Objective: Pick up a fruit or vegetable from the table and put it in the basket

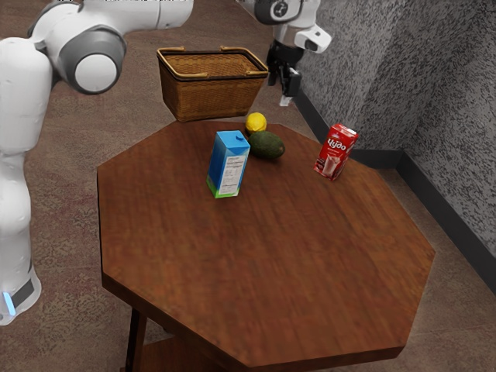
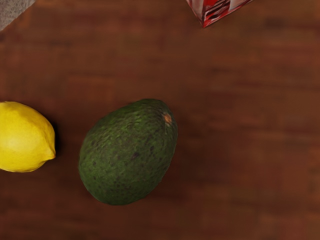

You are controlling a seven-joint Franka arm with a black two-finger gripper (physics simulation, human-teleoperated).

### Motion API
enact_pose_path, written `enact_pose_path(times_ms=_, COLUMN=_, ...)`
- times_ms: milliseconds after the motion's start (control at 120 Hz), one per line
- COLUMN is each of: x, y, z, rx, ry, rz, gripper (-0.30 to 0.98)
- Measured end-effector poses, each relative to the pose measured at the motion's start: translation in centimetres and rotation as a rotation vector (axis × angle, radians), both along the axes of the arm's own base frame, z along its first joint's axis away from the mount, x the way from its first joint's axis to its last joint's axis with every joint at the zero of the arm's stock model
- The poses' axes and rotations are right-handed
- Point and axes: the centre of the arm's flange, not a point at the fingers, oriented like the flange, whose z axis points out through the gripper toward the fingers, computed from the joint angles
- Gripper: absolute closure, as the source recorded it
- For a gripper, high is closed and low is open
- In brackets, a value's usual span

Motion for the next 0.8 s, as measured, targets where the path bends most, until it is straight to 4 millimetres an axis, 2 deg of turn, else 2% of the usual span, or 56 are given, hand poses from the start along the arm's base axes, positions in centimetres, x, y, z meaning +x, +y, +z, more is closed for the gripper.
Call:
enact_pose_path(times_ms=175, x=1.1, y=2.1, z=-3.0, rx=0.0, ry=0.026, rz=-0.03, gripper=0.0)
enact_pose_path(times_ms=367, x=2.1, y=2.1, z=-5.3, rx=0.004, ry=0.012, rz=-0.102, gripper=0.0)
enact_pose_path(times_ms=467, x=2.4, y=3.3, z=-6.7, rx=0.004, ry=0.009, rz=-0.117, gripper=0.0)
enact_pose_path(times_ms=617, x=2.8, y=4.2, z=-10.6, rx=-0.005, ry=0.03, rz=-0.152, gripper=0.0)
enact_pose_path(times_ms=800, x=3.1, y=4.1, z=-12.6, rx=-0.002, ry=0.022, rz=-0.196, gripper=0.0)
